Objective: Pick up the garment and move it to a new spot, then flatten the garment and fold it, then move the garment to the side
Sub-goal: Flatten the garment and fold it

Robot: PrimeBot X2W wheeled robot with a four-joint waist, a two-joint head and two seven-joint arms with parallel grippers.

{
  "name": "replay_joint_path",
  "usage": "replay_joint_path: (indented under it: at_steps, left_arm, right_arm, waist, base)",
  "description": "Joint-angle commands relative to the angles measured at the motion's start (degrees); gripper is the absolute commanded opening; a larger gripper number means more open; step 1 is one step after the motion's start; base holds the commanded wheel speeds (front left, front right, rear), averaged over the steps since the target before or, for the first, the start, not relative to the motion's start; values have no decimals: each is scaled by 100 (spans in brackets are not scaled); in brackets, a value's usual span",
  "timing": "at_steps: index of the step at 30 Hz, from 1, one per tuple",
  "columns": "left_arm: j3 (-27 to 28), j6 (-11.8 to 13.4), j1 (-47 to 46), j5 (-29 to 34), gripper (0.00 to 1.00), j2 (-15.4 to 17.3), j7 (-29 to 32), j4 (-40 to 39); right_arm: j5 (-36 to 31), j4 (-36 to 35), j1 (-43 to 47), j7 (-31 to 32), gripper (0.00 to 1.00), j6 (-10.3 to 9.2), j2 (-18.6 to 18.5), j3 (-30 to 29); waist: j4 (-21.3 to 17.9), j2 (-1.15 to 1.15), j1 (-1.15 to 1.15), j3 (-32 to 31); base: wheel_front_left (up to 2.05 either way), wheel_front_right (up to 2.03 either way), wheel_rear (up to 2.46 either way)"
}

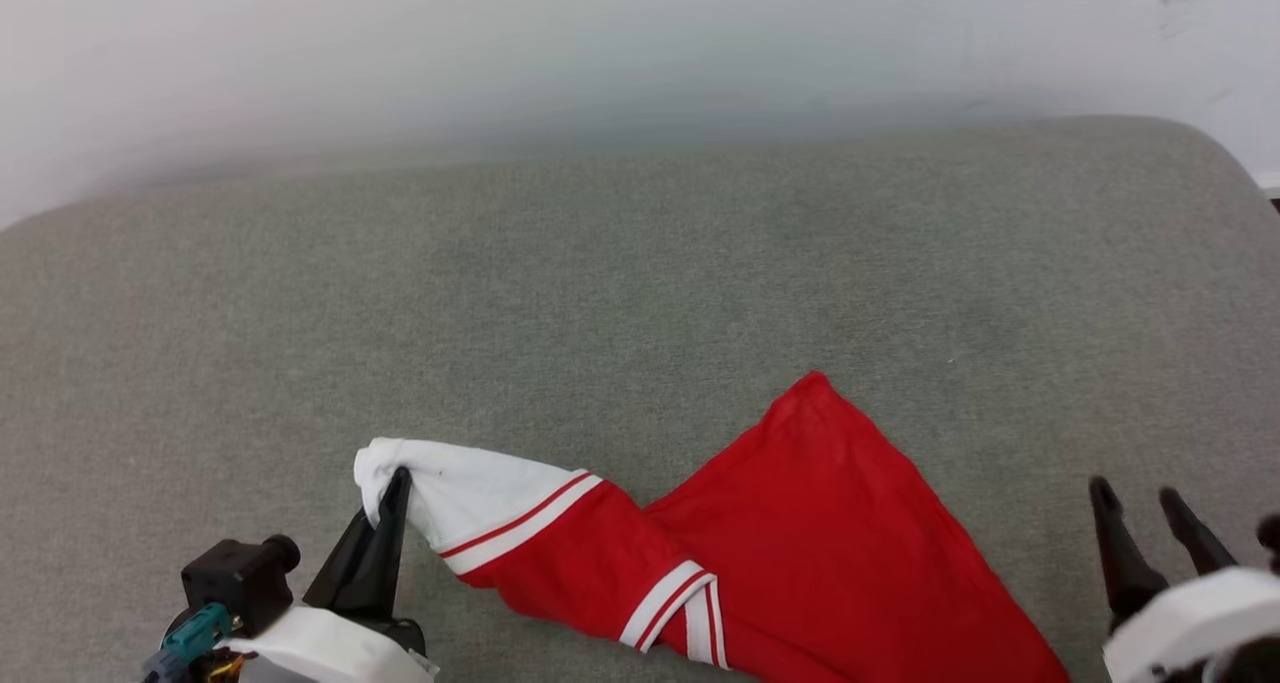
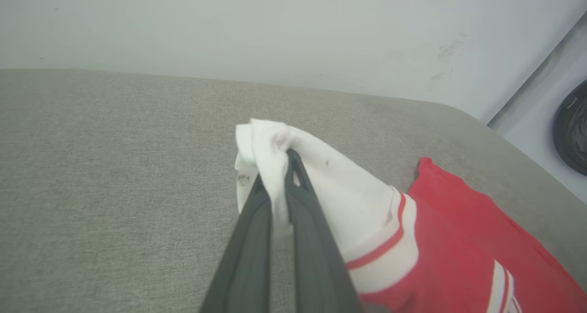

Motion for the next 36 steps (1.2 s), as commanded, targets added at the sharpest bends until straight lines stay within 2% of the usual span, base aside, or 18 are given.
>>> replay_joint_path:
  at_steps: [1, 4, 9, 14, 16, 21, 25, 29, 30, 31, 32, 36]
  left_arm:
    - [-12, 27, -134, 29, 0, -3, -9, -50]
    - [-62, -46, -283, 54, 0, -18, -18, -71]
    - [-166, -150, -566, 114, 0, -95, -93, -7]
    - [-305, -278, -875, 171, 0, -226, -164, 43]
    - [-352, -327, -1009, 212, 0, -277, -199, 55]
    - [-458, -428, -1222, 261, 0, -362, -238, 81]
    - [-506, -506, -1385, 278, 0, -419, -280, 154]
    - [-527, -550, -1446, 284, 0, -458, -315, 254]
    - [-533, -557, -1451, 278, 0, -465, -317, 275]
    - [-530, -561, -1451, 273, 0, -469, -327, 294]
    - [-524, -565, -1444, 269, 0, -472, -337, 308]
    - [-500, -578, -1427, 234, 0, -447, -343, 353]
  right_arm:
    - [72, 185, -362, -13, 100, -2, -141, 153]
    - [216, 475, -943, 302, 100, -2, -468, 528]
    - [532, 789, -1869, 1648, 100, -3, -1144, 1340]
    - [813, 869, -2686, 2963, 100, -2, -1613, 2122]
    - [860, 931, -2948, 3271, 100, -2, -1711, 2413]
    - [1040, 1239, -3443, 3578, 100, -2, -1830, 2949]
    - [1239, 1760, -3733, 3858, 100, -2, -1856, 3367]
    - [1428, 2409, -3632, 4466, 100, -3, -1826, 3705]
    - [1447, 2513, -3612, 4594, 48, -3, -1822, 3764]
    - [1478, 2579, -3602, 4669, 20, -3, -1804, 3802]
    - [1503, 2619, -3615, 4720, 0, -3, -1779, 3822]
    - [1523, 2565, -3857, 4570, 0, -2, -1709, 3822]
  waist:
    - [93, 0, 1, 131]
    - [223, 0, 1, 314]
    - [474, 0, 1, 619]
    - [750, 0, 1, 958]
    - [833, 0, 1, 1085]
    - [981, 0, 1, 1320]
    - [1086, 0, 1, 1481]
    - [1139, 0, 1, 1533]
    - [1143, 0, 1, 1533]
    - [1142, 0, 1, 1528]
    - [1137, 0, 1, 1520]
    - [1097, 0, 1, 1444]
  base:
    - [0, 0, 0]
    - [0, 0, 0]
    - [0, 0, 0]
    - [0, 0, 0]
    - [0, 0, 0]
    - [0, 0, 0]
    - [0, 0, 0]
    - [0, 0, 0]
    - [0, 0, 0]
    - [0, 0, 0]
    - [0, 0, 0]
    - [0, 0, 0]
